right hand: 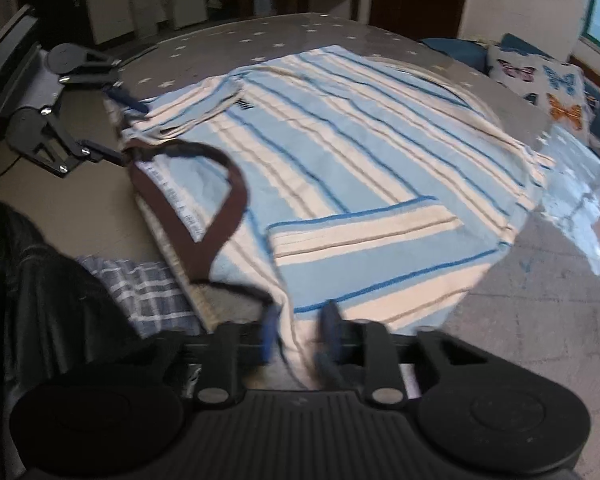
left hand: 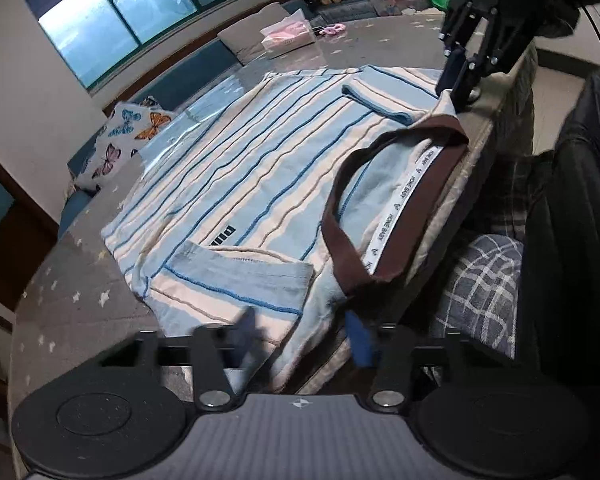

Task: Fold clothes

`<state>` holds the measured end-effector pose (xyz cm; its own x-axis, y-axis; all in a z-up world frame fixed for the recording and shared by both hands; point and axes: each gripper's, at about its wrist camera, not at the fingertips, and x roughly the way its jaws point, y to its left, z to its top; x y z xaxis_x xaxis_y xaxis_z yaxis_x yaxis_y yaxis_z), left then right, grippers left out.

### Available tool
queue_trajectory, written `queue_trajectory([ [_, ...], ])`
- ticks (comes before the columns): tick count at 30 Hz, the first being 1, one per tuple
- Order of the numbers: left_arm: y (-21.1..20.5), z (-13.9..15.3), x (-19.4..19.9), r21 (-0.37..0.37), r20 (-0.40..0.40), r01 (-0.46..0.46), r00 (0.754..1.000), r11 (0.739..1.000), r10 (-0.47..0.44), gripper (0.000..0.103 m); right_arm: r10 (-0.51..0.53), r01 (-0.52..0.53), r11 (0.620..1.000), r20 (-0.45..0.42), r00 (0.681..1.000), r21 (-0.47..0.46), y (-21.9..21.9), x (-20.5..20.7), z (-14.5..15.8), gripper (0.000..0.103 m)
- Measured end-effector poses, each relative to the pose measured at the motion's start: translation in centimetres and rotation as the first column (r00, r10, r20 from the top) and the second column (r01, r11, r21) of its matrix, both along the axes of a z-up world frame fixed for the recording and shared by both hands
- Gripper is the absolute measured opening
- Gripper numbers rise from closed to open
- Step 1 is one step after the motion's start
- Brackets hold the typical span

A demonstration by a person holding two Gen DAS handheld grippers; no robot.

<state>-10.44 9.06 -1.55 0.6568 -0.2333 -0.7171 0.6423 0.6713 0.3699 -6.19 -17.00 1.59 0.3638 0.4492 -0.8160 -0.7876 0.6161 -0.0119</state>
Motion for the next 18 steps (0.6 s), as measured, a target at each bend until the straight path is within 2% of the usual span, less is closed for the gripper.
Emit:
queue_trajectory([
  [1,0.1,0.1,0.1,-0.012,-0.004,-0.008,1.0,1.0,0.008,0.012,-0.004,0.004,1.0,-0.003,1.0,0.006,0.0,0.1,0.0,0.01],
  [4,0.3,0.6,0.3,-0.04,0.008,-0.021,1.0,0.999,0.022,0.007,-0.004,0.004,1.0,0.006,1.0,0.017,0.0,-0.2,0.3,0.005],
  [11,0.5,3.6,2.5,-0.104,0.12,-0.093,0.987,0.99,0.105,0.006,-0.087,0.083,0.993,0.055,0.995,0.078,-0.6,1.7,3.1,0.005],
  [18,0.1,6.3,9.4,-0.141,0.192,-0.176,0.961,0.974,0.201,0.005,-0.152,0.135,0.982,0.129,0.98,0.134,-0.5,7.3,6.7,0.004],
])
